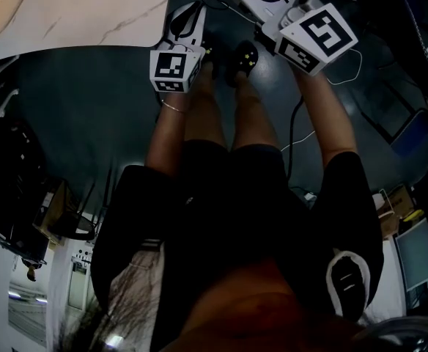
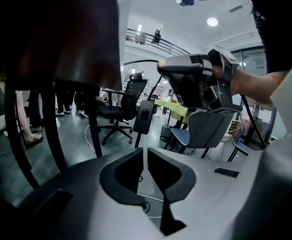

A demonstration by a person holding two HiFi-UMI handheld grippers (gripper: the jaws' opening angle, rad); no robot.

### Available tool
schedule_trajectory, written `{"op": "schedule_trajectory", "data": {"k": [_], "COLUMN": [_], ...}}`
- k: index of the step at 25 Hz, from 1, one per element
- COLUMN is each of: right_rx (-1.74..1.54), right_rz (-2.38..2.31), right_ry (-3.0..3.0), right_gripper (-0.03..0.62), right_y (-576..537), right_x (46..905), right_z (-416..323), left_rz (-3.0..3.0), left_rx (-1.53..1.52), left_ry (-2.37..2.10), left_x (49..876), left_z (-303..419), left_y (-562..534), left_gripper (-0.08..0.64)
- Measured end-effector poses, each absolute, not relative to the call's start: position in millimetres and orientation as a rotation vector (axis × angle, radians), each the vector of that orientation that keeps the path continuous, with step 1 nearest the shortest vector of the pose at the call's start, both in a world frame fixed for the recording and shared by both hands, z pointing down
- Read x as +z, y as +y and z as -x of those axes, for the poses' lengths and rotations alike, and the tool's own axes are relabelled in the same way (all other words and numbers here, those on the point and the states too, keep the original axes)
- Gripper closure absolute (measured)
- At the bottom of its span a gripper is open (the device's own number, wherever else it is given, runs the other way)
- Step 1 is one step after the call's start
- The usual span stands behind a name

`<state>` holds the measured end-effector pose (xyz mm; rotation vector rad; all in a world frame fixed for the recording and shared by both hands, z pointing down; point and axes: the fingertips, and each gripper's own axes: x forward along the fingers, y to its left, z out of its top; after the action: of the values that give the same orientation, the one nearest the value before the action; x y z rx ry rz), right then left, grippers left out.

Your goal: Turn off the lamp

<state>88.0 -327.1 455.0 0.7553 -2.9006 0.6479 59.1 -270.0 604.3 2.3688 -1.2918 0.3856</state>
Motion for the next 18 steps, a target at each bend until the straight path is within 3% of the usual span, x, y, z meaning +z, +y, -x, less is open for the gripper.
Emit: {"op": "schedule_trajectory", "data": {"k": [5,7,18], "right_rx": [0.666,0.674,0.732], "right_rz": [-0.740,-0.734,-0.716], "right_ry": [-2.894,-2.893,-2.906], "right_gripper": [0.579,0.578,0.578], "right_y": [-324.6,-323.6,-318.9], "right_x": [452.6,452.0,445.8], "right_z": [-86.7,-85.4,-89.3], "left_rz": [-2.350,-2.346,-2.356], "left_rx": [0.389,0.386,0.416], "left_ry": [-1.311,-1.299,-1.264], "left_x": [604.0,606.4,610.7], "left_z": [-54.2,-55.6,-65.0], "left_y": [-276.7,-278.2,-284.6], "left_gripper": [0.543,0.479,0.479]}}
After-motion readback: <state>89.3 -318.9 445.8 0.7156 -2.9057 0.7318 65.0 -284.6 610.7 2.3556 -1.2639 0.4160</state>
